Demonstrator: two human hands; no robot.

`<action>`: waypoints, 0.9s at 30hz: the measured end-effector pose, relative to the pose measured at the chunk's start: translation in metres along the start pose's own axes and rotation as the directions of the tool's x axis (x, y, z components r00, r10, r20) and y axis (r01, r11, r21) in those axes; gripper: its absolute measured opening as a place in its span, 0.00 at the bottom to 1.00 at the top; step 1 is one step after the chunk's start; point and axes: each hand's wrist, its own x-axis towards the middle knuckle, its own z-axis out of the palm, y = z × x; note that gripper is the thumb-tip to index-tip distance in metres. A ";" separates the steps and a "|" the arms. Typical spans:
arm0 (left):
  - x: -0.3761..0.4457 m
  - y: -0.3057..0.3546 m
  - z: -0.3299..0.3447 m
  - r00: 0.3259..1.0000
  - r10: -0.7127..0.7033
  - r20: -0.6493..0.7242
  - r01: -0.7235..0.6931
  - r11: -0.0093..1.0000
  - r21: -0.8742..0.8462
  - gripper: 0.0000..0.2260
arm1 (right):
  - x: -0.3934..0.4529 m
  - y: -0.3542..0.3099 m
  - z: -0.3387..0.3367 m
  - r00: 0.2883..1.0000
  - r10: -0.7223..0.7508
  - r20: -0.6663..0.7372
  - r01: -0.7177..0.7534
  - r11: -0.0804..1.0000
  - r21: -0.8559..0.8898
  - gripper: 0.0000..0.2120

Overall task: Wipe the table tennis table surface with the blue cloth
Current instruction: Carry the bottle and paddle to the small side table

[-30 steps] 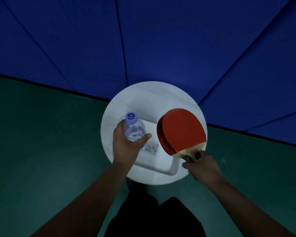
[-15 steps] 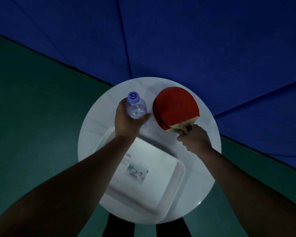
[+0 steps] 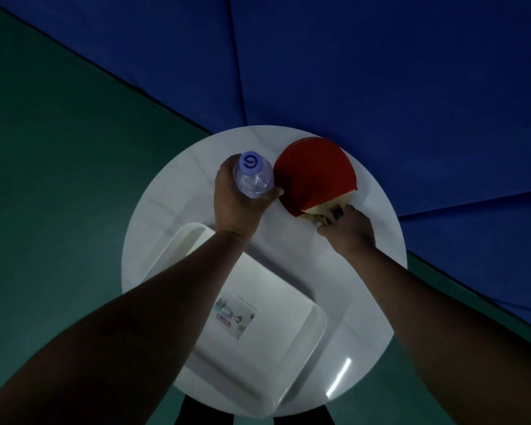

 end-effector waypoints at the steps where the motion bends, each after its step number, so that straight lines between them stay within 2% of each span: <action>1: -0.001 -0.002 0.002 1.000 0.000 -0.007 0.000 1.000 -0.002 0.34 | 0.002 0.003 0.002 1.000 -0.005 -0.009 0.005 1.000 -0.001 0.15; 3: -0.001 -0.003 0.004 1.000 -0.001 -0.019 0.001 1.000 -0.004 0.34 | 0.005 0.008 0.007 1.000 -0.009 -0.029 0.008 1.000 -0.012 0.17; 9: -0.003 -0.005 0.004 1.000 -0.019 -0.017 0.018 1.000 -0.023 0.36 | 0.004 0.010 0.014 0.993 -0.076 -0.092 0.074 0.997 -0.016 0.29; 12: -0.005 -0.008 0.002 1.000 -0.029 0.003 0.029 0.999 -0.013 0.39 | 0.000 0.012 0.014 0.992 -0.090 -0.093 0.088 0.996 -0.028 0.28; 15: -0.009 -0.010 -0.003 0.999 -0.036 0.011 0.036 0.999 -0.010 0.37 | -0.004 0.015 0.013 0.991 -0.099 -0.084 0.096 0.995 -0.039 0.27; 18: -0.016 -0.012 -0.009 0.998 -0.047 0.034 0.046 0.999 0.027 0.35 | -0.011 0.017 0.009 0.989 -0.111 -0.093 0.104 0.992 -0.075 0.30; 23: -0.038 -0.015 -0.024 0.984 -0.161 0.075 0.149 0.979 0.138 0.44 | -0.034 0.014 0.000 0.969 -0.173 -0.175 0.148 0.978 -0.145 0.29; 27: -0.069 -0.014 -0.045 0.984 -0.168 0.065 0.156 0.975 0.159 0.40 | -0.064 0.014 -0.001 0.952 -0.266 -0.151 0.252 0.962 -0.100 0.30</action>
